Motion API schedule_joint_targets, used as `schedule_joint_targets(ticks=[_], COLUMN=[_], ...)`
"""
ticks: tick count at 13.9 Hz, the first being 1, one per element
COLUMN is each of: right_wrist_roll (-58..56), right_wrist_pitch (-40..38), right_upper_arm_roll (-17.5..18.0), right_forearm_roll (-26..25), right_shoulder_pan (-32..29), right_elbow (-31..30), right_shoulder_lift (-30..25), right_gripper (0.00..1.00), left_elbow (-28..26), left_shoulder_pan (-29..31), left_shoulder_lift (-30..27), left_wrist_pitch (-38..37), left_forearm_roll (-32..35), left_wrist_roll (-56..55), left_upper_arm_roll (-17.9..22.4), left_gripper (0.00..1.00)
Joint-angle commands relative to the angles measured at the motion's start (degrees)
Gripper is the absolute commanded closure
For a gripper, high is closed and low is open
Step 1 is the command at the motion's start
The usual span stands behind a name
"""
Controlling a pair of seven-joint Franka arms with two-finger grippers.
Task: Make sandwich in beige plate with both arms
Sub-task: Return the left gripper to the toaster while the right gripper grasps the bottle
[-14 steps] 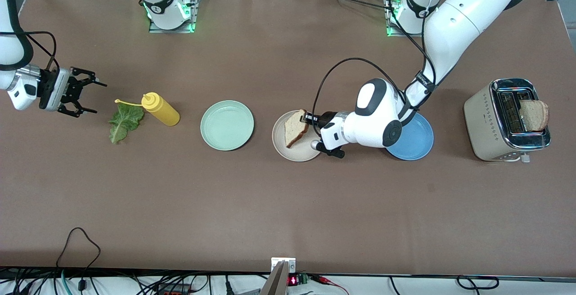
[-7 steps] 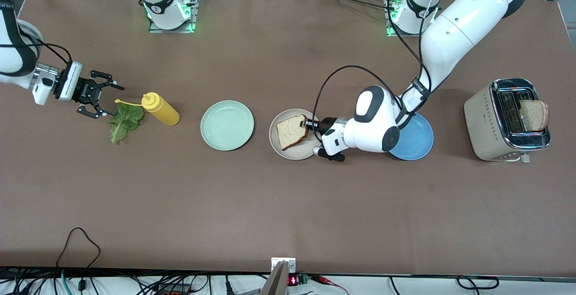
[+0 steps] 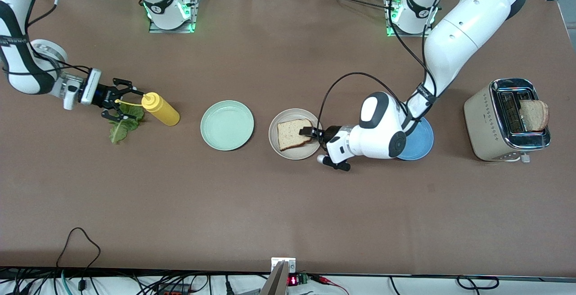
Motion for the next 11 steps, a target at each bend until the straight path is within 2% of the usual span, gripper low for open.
schedule_joint_targets(ticks=[1, 3, 5, 9, 10, 11], right_wrist_roll=[-4.59, -5.82, -7.32, -7.32, -7.41, -7.58], right_wrist_pitch=[-1.36, -1.97, -2.15, -2.07, -1.98, -1.54], right_upper_arm_roll=[3.35, 5.02, 5.55, 5.99, 6.95, 7.31], right_forearm_roll=[4.23, 5.99, 6.79, 7.14, 7.66, 7.84], right_shoulder_pan=[-1.11, -1.11, -1.02, -0.85, -0.85, -0.85], right_elbow=[0.41, 0.41, 0.41, 0.41, 0.5, 0.5], right_shoulder_lift=[1.31, 2.36, 3.33, 4.12, 4.12, 4.12], right_gripper=[0.0, 0.0, 0.0, 0.0, 0.05, 0.19], left_elbow=[0.21, 0.29, 0.03, 0.12, 0.12, 0.12], left_shoulder_pan=[0.95, 1.3, 2.35, 3.94, 3.94, 4.29], left_shoulder_lift=[-2.23, -4.51, -8.37, -14.79, -16.55, -17.96], left_wrist_pitch=[-1.14, -3.32, -5.35, -12.54, -14.48, -15.81], left_forearm_roll=[2.06, 2.32, 5.47, 18.98, 21.54, 22.18], left_wrist_roll=[-0.07, -0.25, -1.21, -2.53, -3.75, -6.03], left_upper_arm_roll=[0.05, 0.22, 1.18, 7.68, 9.44, 10.85], left_gripper=[0.0, 0.0, 0.0, 0.0, 0.0, 0.0])
